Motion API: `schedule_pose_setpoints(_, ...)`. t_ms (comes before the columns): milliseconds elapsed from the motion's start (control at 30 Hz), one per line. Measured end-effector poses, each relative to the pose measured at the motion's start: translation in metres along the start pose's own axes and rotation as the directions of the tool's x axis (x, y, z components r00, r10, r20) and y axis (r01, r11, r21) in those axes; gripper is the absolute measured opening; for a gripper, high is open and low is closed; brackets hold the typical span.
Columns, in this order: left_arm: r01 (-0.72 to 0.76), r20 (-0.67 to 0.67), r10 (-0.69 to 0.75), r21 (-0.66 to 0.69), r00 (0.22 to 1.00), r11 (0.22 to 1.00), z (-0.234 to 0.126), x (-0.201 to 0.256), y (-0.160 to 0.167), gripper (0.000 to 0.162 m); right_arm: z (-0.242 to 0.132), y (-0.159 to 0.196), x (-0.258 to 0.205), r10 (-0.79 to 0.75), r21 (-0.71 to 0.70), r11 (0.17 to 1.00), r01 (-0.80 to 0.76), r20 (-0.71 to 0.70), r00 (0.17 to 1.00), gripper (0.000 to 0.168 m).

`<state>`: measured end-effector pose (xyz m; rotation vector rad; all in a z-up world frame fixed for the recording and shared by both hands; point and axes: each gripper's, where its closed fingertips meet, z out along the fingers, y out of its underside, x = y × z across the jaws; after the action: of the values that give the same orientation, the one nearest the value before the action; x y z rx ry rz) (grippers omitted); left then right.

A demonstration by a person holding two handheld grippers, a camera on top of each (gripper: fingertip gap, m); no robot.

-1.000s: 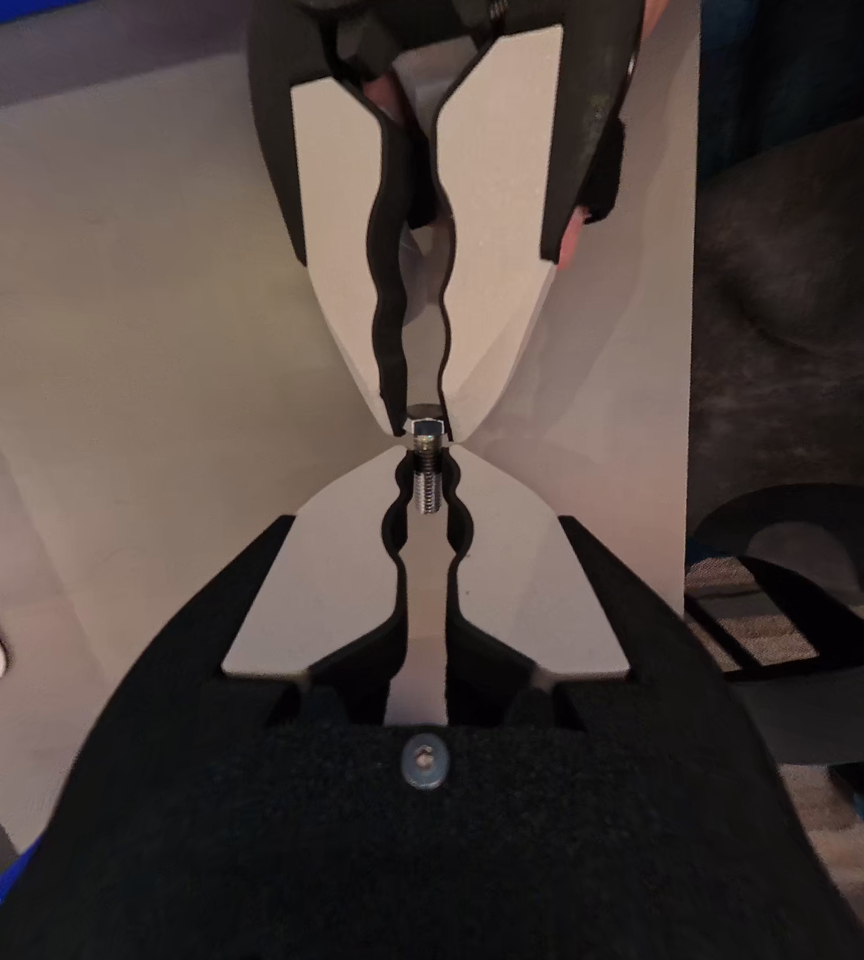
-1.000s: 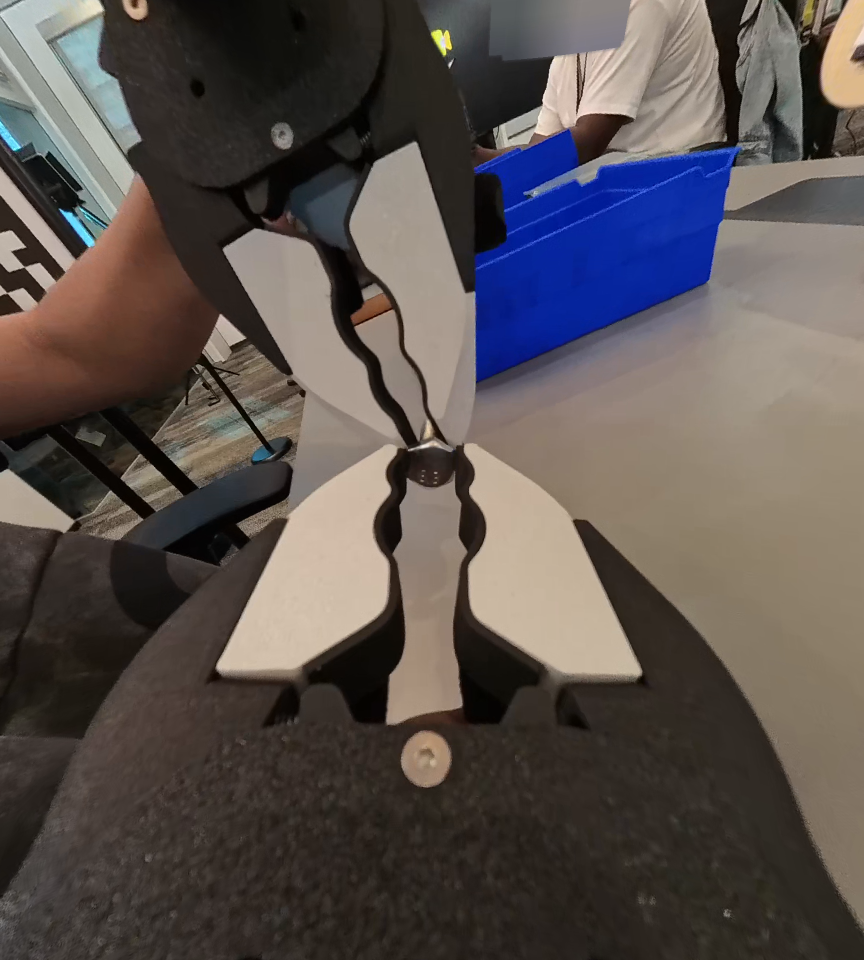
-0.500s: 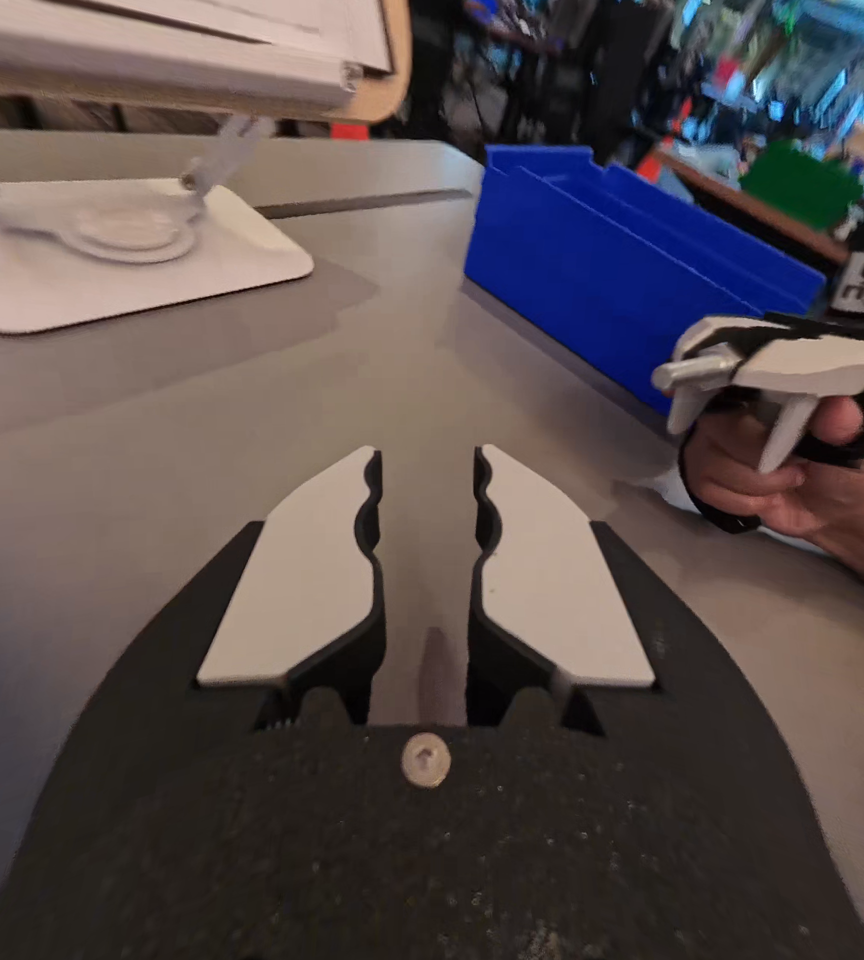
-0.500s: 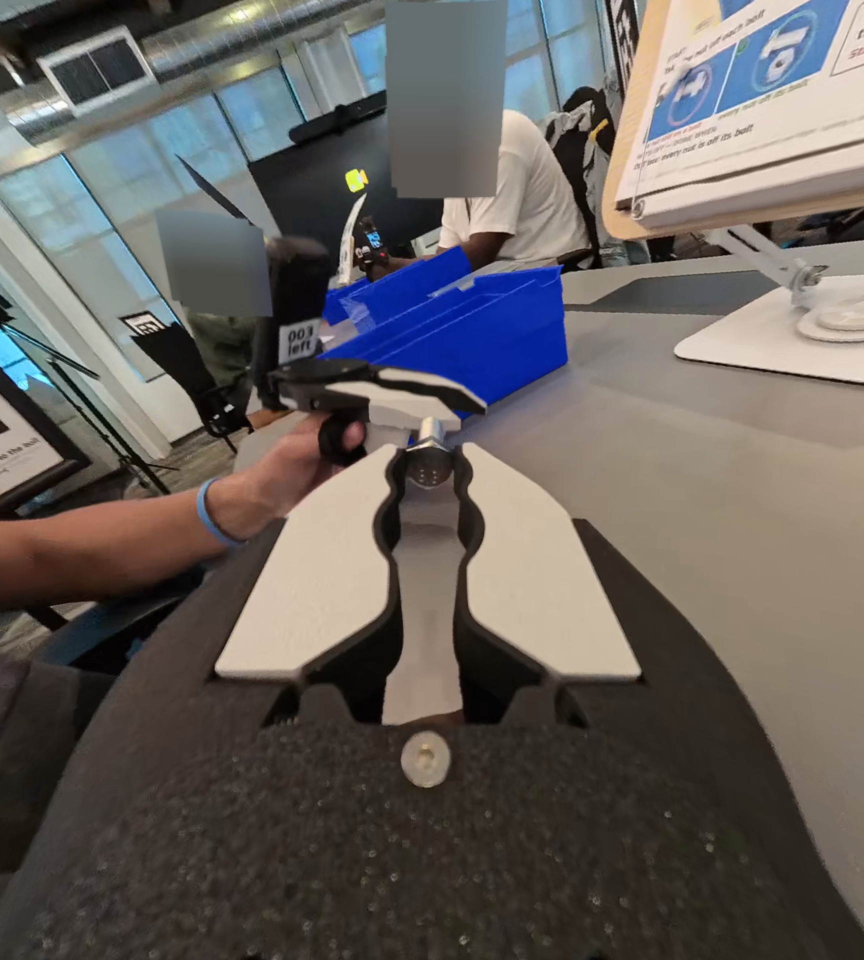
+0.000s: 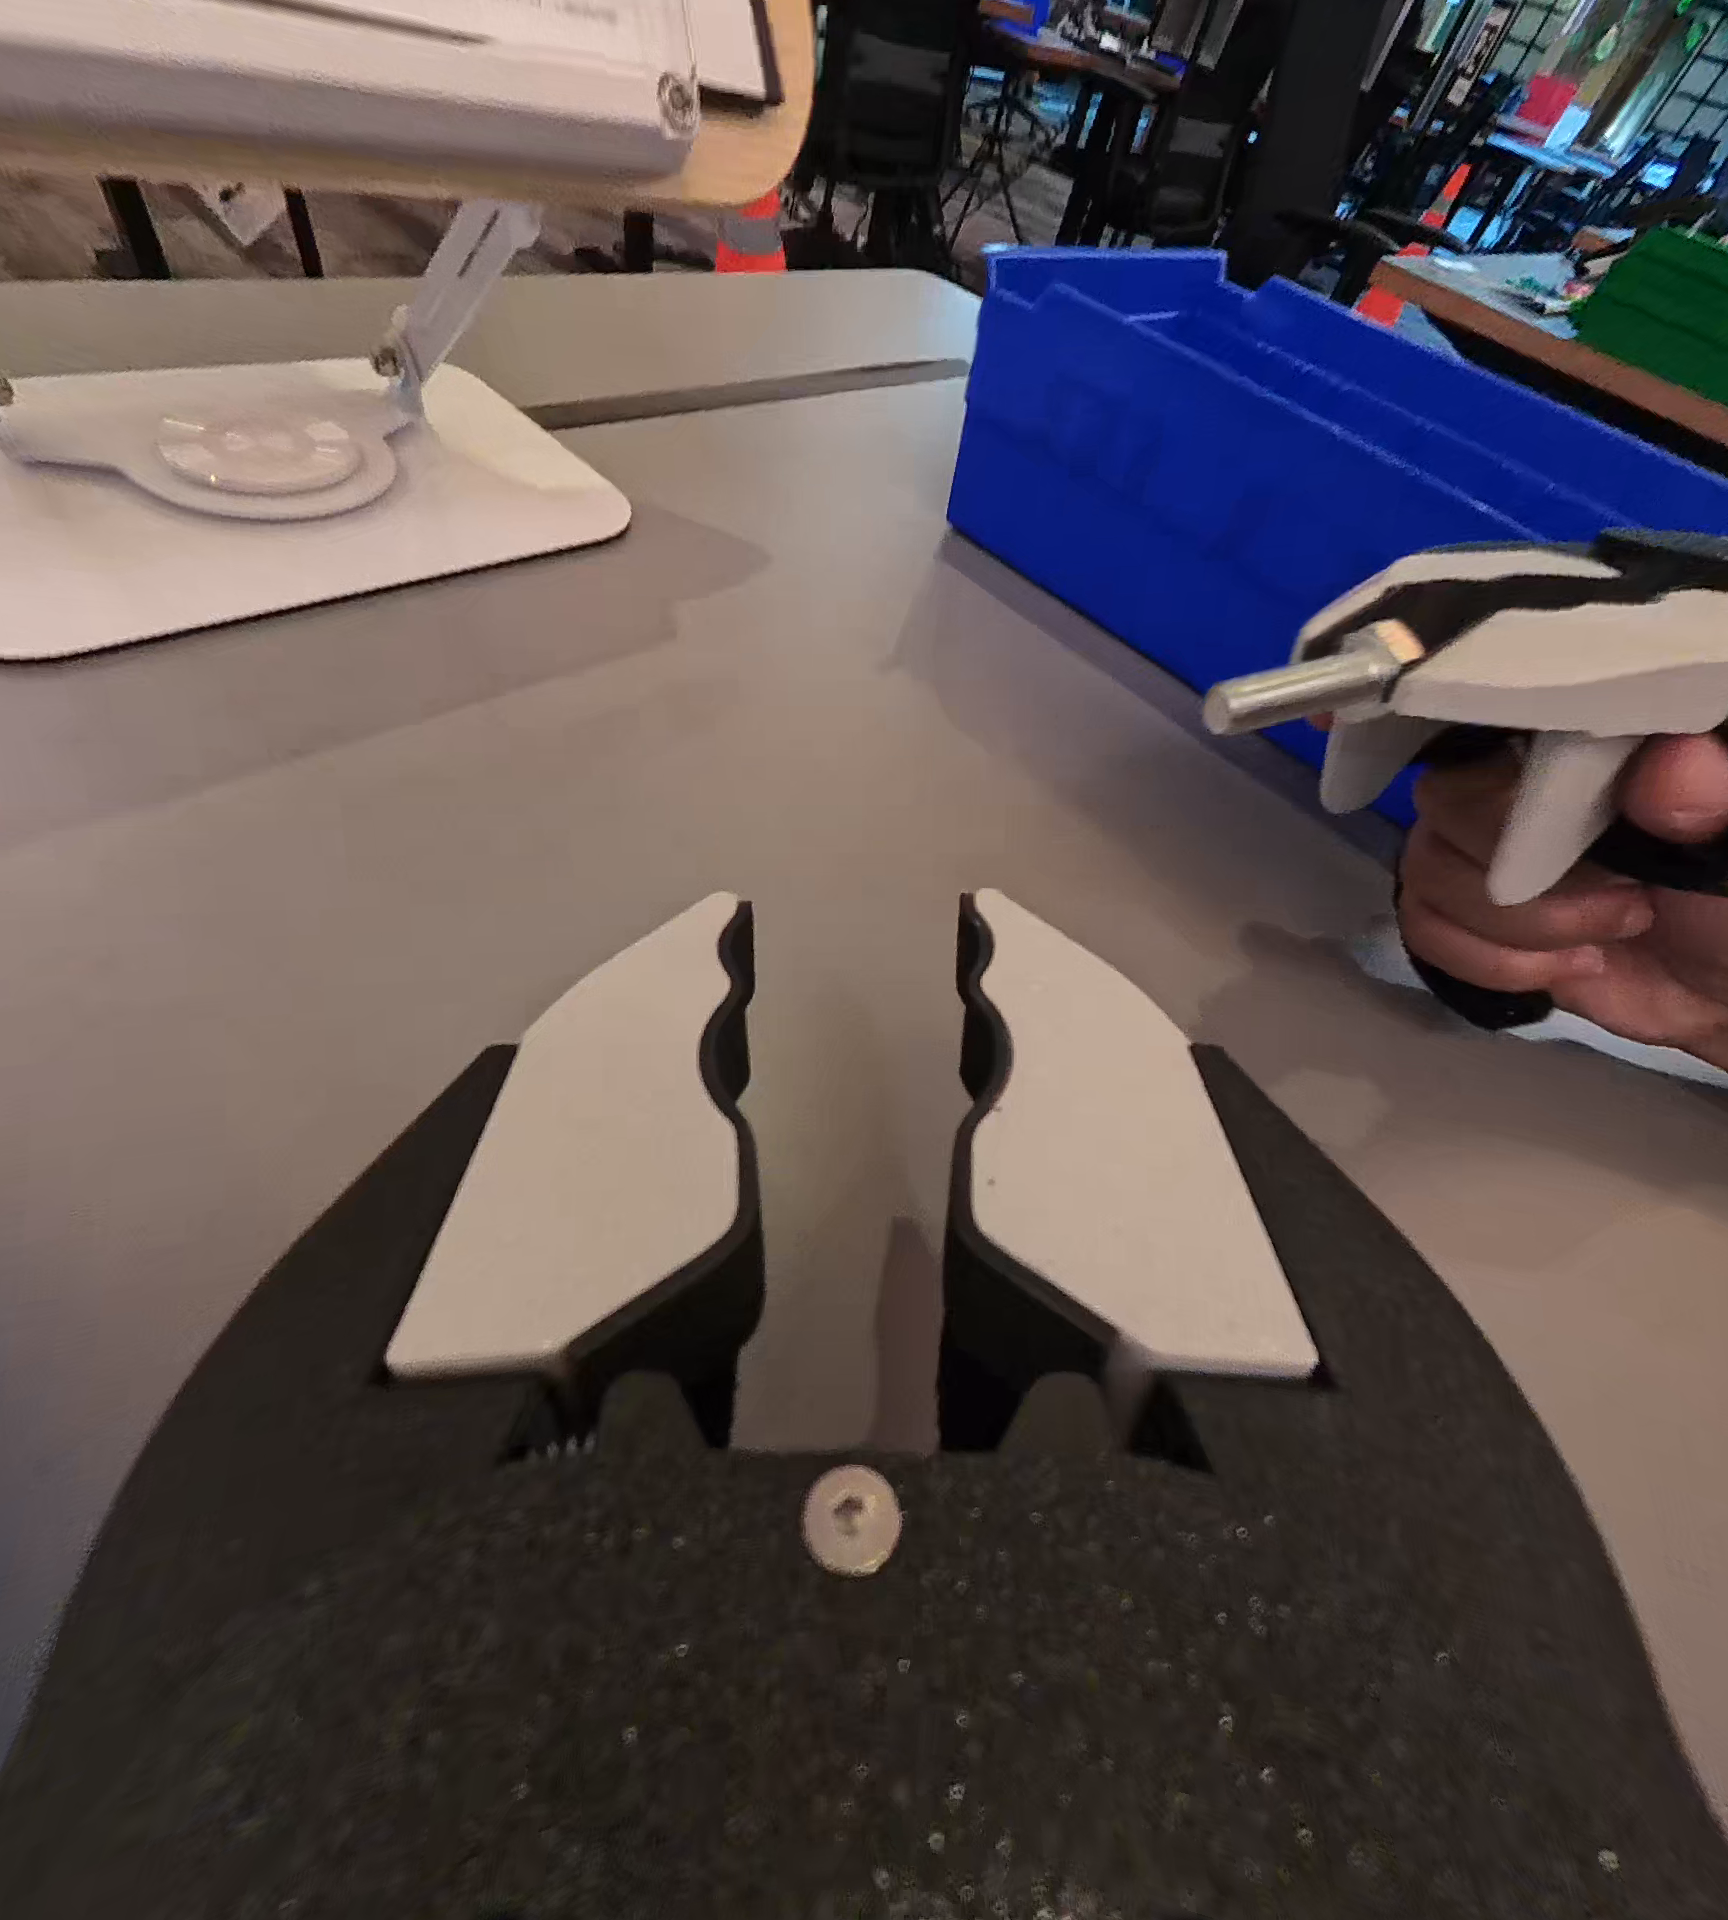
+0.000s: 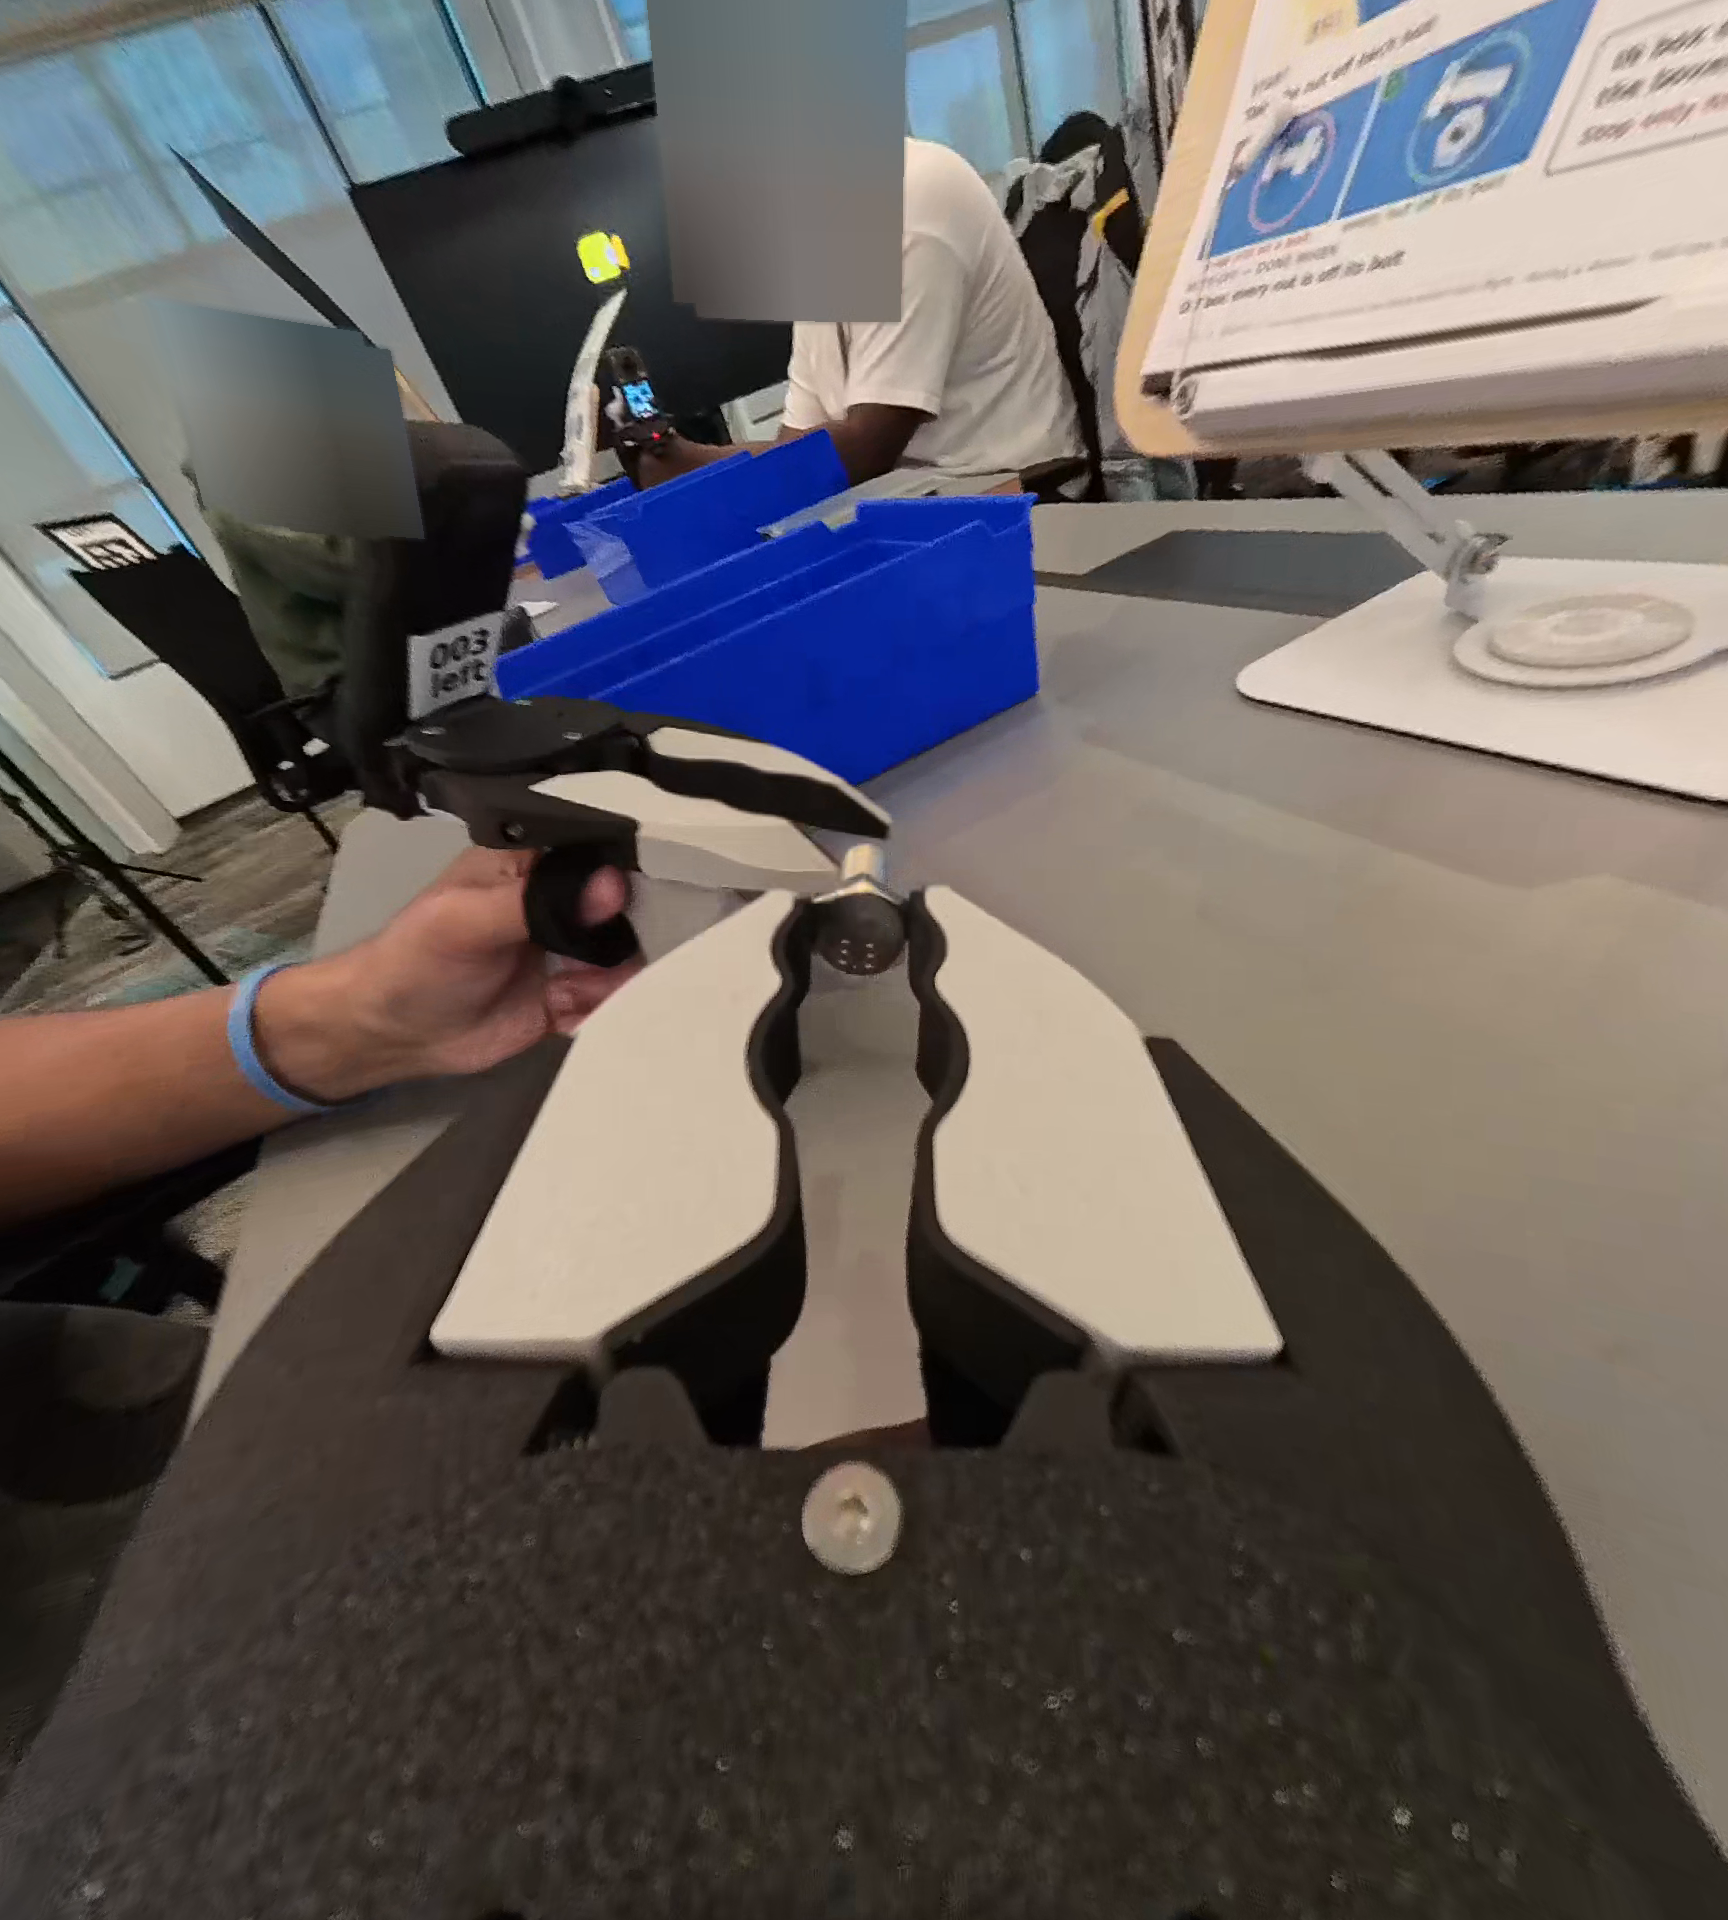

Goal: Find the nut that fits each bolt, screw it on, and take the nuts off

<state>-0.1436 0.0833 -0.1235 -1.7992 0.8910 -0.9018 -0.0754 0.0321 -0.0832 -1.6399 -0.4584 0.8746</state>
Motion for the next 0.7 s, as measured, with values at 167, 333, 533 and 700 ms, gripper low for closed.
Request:
schedule_pose_setpoints(167, -0.041, -0.052, 0.042, 0.002, 0.998, 0.999, -0.001, 0.011, 0.000, 0.038, -0.002, -0.003, 0.009, -0.021, 0.017, 1.000, 0.021, -0.037, 0.999, 0.018)
schedule_pose_setpoints(333, -0.038, -0.095, 0.037, -0.004, 0.995, 0.999, -0.009, 0.017, -0.005, 0.041, 0.001, 0.000, 0.006, -0.050, 0.008, 0.999, 0.050, -0.032, 0.998, 0.018)
schedule_pose_setpoints(533, -0.066, -0.122, 0.066, 0.010, 0.990, 0.998, -0.022, 0.022, -0.015, 0.043, 0.006, 0.004, 0.006, -0.049, -0.010, 0.999, 0.049, -0.025, 0.998, 0.018)
schedule_pose_setpoints(700, -0.041, -0.180, 0.036, -0.022, 0.983, 0.999, -0.023, 0.028, -0.012, 0.044, 0.010, 0.006, 0.007, -0.027, -0.018, 0.999, 0.027, -0.015, 1.000, 0.018)
